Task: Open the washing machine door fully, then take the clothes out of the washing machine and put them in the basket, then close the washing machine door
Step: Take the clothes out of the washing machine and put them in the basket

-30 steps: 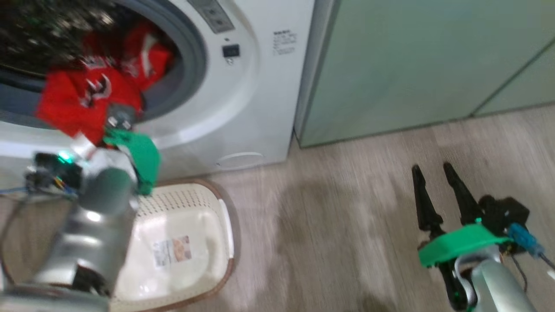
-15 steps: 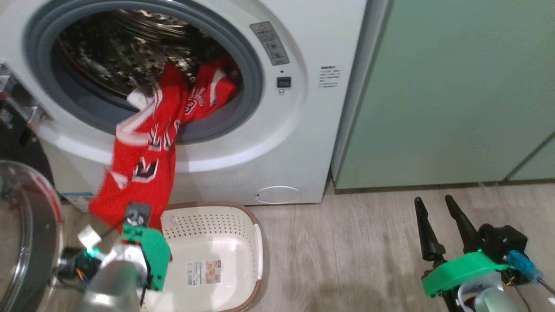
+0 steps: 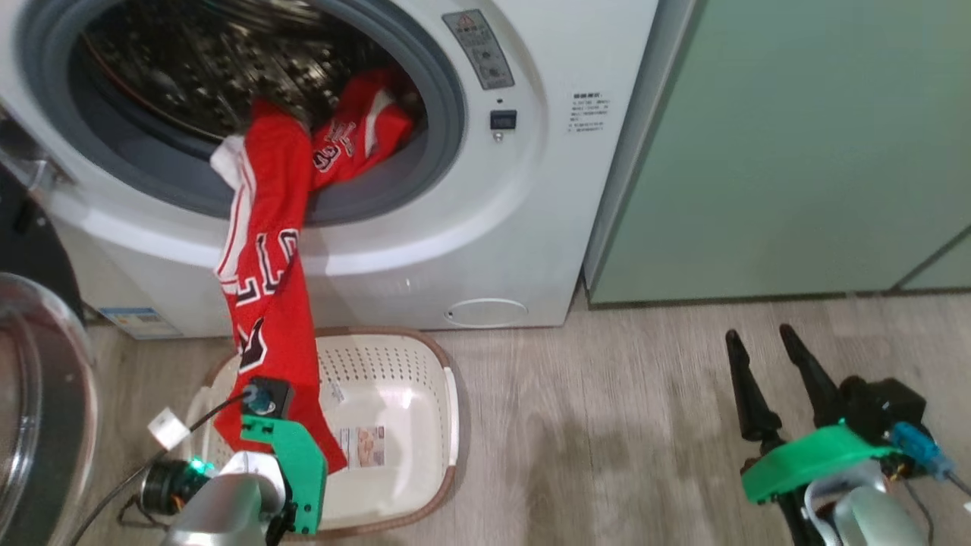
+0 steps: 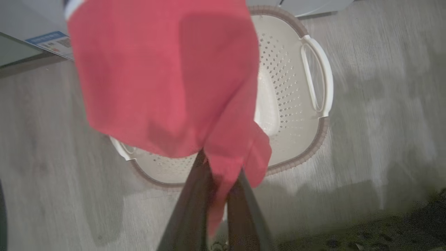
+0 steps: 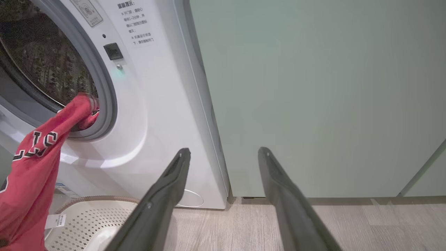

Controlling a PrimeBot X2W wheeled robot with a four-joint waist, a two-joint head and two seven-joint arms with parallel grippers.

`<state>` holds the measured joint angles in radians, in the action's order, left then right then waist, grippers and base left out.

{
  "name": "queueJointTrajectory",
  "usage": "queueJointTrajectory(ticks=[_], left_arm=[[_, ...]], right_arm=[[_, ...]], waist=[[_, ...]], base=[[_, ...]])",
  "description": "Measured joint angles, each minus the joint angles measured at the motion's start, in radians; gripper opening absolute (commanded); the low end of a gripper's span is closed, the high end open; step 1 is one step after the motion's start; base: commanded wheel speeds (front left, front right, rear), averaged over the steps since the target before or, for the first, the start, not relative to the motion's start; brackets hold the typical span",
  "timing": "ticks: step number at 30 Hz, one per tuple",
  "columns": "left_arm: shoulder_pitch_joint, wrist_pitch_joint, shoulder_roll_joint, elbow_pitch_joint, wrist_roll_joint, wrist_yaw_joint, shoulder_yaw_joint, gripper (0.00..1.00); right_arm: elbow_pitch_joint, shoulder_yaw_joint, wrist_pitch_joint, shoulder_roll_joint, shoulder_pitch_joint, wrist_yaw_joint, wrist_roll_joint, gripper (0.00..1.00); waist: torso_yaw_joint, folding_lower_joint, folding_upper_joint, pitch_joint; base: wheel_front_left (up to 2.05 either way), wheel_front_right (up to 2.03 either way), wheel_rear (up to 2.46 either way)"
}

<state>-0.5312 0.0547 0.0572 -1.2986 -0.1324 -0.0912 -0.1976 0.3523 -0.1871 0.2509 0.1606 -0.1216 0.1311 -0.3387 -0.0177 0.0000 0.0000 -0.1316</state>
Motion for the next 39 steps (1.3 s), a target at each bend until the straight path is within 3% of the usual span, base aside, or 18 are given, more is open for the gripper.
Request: queueJointTrajectory(ticks=[7,13,25,30,32,33,34,39], left_arm=[[0.001,0.081,-0.007,0.000,-0.060,-0.033,0.013,0.00],[0.002,0.125,-0.004,-0.001,-0.107,-0.033,0.019,0.00],[-0.121,0.069,0.022,-0.001,-0.183,-0.040,0.050,0.00],[-0.129,0.049,0.026,-0.002,-0.188,-0.040,0.054,0.00],[-0.129,0.016,0.026,-0.002,-0.194,-0.037,0.053,0.46],[-0.129,0.001,0.028,-0.002,-0.194,-0.032,0.052,0.82],[-0.129,0.001,0.028,-0.002,-0.194,-0.032,0.052,1.00],[-0.125,-0.091,0.030,-0.002,-0.193,-0.033,0.034,1.00]], right_arm=[[-0.007,-0.001,0.000,0.008,-0.053,0.000,0.000,1.00],[-0.021,0.000,0.000,0.026,-0.104,0.000,0.000,1.00],[-0.052,0.008,0.000,0.032,-0.207,0.000,0.000,1.00],[-0.053,0.010,0.000,0.032,-0.222,0.000,0.000,1.00],[-0.051,0.012,0.000,0.032,-0.222,0.000,0.000,1.00],[-0.049,0.013,0.000,0.032,-0.222,0.000,0.000,1.00],[-0.049,0.013,0.000,0.032,-0.222,0.000,0.000,1.00],[-0.038,0.013,0.000,0.031,-0.218,0.000,0.000,1.00]], waist=[[-0.029,0.0000,0.0000,-0.081],[-0.057,0.0000,0.0000,-0.170],[-0.098,0.0000,-0.0001,-0.362],[-0.112,0.0001,-0.0001,-0.389],[-0.111,0.0000,0.0000,-0.380],[-0.110,0.0001,-0.0001,-0.374],[-0.110,0.0001,-0.0001,-0.374],[-0.101,0.0000,-0.0001,-0.328]], base=[[0.00,0.00,0.00],[0.00,0.00,0.00],[0.00,0.00,0.00],[0.00,0.00,0.00],[0.00,0.00,0.00],[0.00,0.00,0.00],[0.00,0.00,0.00],[0.00,0.00,0.00]])
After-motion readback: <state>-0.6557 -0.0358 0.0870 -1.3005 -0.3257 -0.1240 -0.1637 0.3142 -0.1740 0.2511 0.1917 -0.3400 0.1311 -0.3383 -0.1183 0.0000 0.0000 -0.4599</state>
